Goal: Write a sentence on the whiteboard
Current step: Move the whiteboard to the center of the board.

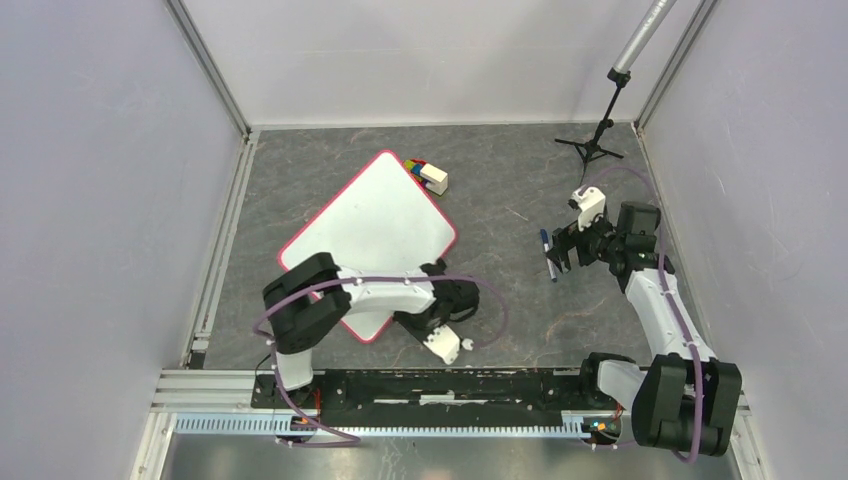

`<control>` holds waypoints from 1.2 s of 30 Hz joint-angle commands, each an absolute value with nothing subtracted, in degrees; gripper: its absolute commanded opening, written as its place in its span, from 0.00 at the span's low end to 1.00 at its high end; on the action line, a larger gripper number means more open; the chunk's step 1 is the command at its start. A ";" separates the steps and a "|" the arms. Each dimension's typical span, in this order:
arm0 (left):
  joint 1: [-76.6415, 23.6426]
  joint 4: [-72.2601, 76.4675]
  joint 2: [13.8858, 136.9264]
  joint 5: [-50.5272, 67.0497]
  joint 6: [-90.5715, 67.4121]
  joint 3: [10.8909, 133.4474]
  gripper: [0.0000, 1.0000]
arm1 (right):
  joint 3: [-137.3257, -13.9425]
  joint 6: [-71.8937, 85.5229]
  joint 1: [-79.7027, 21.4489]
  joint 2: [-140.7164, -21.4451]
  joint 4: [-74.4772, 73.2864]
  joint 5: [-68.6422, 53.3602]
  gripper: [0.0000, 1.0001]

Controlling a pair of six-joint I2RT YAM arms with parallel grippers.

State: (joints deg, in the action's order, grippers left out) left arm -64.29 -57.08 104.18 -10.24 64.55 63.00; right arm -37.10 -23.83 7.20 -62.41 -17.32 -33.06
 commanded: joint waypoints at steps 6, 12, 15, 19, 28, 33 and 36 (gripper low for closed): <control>-73.77 -59.23 113.16 -13.38 59.06 77.20 0.03 | -41.42 -25.41 12.16 -60.87 -20.64 -36.76 0.98; -77.71 -61.99 117.71 -12.04 58.93 85.81 0.03 | -42.79 -27.08 15.98 -61.43 -23.26 -38.51 0.98; -79.45 -63.31 119.06 -11.51 59.05 88.01 0.04 | -43.56 -28.25 17.53 -61.91 -24.78 -39.42 0.98; -80.84 -64.46 120.43 -10.42 58.80 88.97 0.07 | -44.37 -29.48 19.21 -62.23 -26.33 -40.55 0.98; -82.69 -66.52 119.45 -8.79 55.49 91.14 0.52 | -43.47 -31.65 19.78 -62.66 -27.86 -38.88 0.98; -82.65 -68.48 116.36 -6.53 53.41 94.08 0.70 | -42.56 -32.18 19.80 -63.59 -27.93 -36.83 0.97; -82.70 -68.39 113.12 -4.27 51.77 94.48 0.74 | -41.24 -30.51 19.70 -64.09 -26.51 -35.35 0.97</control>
State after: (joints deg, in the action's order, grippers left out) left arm -82.37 -66.30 119.52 -8.19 56.21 92.09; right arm -42.15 -30.96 19.62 -63.37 -27.97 -37.41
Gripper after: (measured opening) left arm 0.723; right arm 0.975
